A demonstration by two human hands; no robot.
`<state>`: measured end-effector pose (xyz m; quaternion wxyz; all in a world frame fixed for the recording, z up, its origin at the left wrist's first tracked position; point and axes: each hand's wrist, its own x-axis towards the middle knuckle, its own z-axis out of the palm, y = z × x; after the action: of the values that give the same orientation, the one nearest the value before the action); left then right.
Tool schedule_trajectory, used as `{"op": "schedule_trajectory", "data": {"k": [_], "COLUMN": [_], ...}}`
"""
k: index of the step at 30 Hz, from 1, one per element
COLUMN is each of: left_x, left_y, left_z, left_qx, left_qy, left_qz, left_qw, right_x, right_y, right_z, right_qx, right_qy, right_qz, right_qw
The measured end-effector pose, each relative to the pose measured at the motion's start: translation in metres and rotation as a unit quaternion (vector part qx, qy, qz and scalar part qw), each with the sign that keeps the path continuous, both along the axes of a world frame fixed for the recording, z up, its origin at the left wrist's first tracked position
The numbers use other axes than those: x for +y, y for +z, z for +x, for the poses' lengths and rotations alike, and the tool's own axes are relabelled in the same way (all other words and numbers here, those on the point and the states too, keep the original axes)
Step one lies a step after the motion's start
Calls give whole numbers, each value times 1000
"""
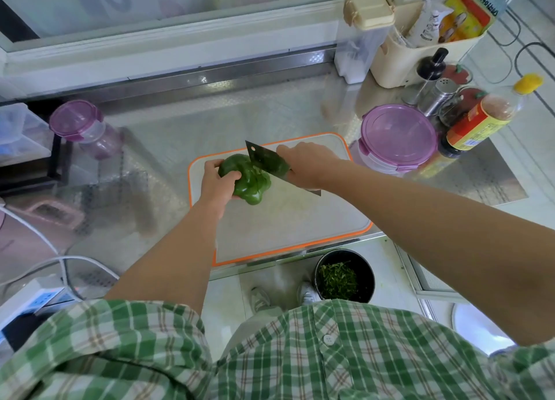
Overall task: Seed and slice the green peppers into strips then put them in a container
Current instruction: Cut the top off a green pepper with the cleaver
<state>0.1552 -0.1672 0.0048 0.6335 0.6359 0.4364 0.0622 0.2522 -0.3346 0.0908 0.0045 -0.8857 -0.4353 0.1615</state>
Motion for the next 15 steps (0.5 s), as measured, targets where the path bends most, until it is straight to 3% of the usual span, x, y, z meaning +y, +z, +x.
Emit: {"op": "schedule_trajectory", "data": {"k": [15], "left_x": [-7], "left_y": [1], "left_z": [16], "left_qx": [73], "left_qy": [-31], "left_qz": [86], "left_qw": [993], "right_x": [-1], "right_y": [-5], "right_z": [-8], "right_qx": [19], "right_qy": [-2], "right_qz": [-16], "right_qw": [1000]}}
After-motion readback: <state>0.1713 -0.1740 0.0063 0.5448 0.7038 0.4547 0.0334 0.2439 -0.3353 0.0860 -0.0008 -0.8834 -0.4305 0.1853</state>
